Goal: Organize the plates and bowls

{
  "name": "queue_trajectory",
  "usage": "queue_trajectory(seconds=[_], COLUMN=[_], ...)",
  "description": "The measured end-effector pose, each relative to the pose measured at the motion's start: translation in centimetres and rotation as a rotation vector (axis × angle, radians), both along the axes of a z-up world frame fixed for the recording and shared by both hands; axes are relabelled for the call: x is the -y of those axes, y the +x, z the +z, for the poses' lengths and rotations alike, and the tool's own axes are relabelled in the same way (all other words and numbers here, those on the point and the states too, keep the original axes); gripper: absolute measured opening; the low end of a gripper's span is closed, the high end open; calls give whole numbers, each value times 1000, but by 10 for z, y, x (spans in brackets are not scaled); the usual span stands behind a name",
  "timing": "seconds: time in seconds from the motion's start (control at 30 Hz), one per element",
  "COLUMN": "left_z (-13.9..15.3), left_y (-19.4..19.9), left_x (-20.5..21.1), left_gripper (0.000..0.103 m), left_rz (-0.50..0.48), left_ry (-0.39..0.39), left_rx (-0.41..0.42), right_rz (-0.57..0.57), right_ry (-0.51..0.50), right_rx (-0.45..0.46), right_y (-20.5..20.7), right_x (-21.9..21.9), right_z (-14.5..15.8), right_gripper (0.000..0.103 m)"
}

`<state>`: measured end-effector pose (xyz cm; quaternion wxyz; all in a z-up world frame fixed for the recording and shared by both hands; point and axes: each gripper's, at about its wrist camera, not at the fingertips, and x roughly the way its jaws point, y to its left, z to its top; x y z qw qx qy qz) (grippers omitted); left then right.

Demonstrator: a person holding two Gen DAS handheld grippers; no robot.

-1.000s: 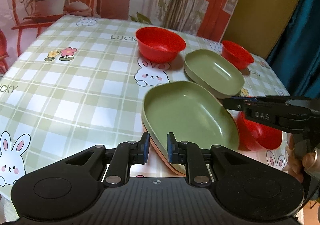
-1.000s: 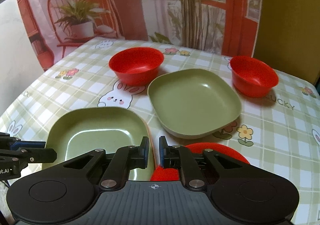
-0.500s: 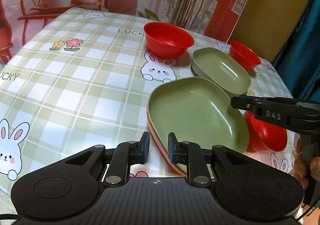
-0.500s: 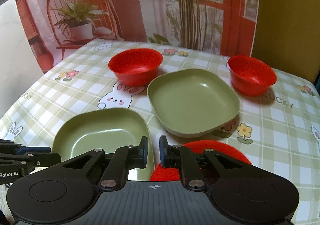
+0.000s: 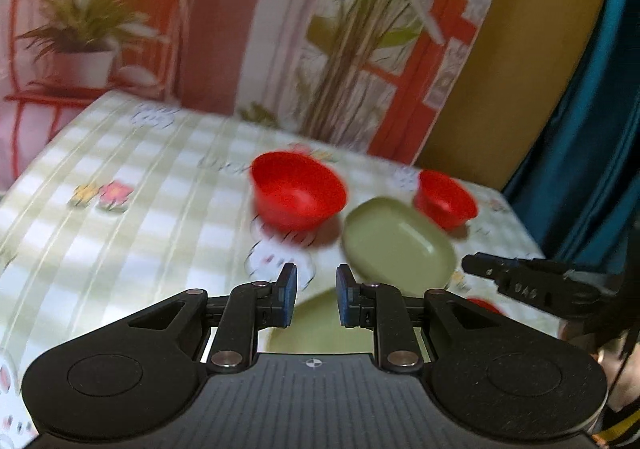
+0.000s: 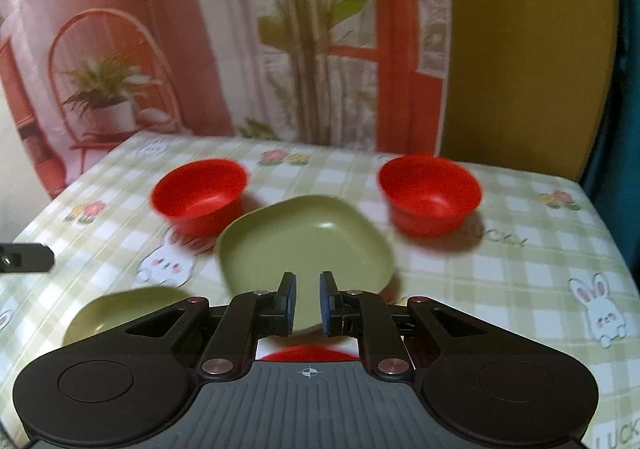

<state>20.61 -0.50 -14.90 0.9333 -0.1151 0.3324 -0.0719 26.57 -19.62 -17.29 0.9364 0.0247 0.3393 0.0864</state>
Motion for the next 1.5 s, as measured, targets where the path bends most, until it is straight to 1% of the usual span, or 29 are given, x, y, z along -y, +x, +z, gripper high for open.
queue_trajectory(seconds=[0.1,0.17,0.3,0.4,0.5,0.77,0.93,1.1,1.13,1.17,1.2,1.27,1.4,1.5], left_z=[1,-6,-26,-43,-53,-70,-74,-82,-83,-82,-81,-78,-69,-60], left_y=[24,40,71,88,103,133,142,150,151,151,151,149,142,138], left_x=[14,23,38,44,45,48,59,67,68,71,74,76,73,73], left_gripper=[22,22,22,22,22,23,24,23,20,16,16,16,16,16], left_rz=[-38,-55,-87,-83,-73,-65,-87,-93,-95,-95,-98,-105,-113,-119], left_ry=[16,23,9,21,28,14,16,8,17,46,76,98,92,102], left_rx=[-8,-28,-71,-104,-133,-170,-168,-192,-199,-205,-202,-191,-167,-142], right_rz=[-22,-32,-37,-31,-28,-38,-41,-30,-24,-19,-11,-10,-26,-36], right_ry=[-8,-18,-54,-62,-66,-30,2,14,9,1,-2,-7,16,38], right_rx=[12,9,-6,-34,-63,-117,-127,-135,-138,-139,-139,-139,-125,-106], right_y=[13,23,42,55,67,80,82,84,84,84,84,83,78,73], right_x=[11,18,28,32,34,40,44,43,42,40,39,38,40,43], right_z=[-3,-7,-18,-28,-38,-53,-55,-55,-55,-54,-53,-51,-41,-32], right_gripper=[13,13,13,14,14,14,13,10,10,9,8,8,8,8])
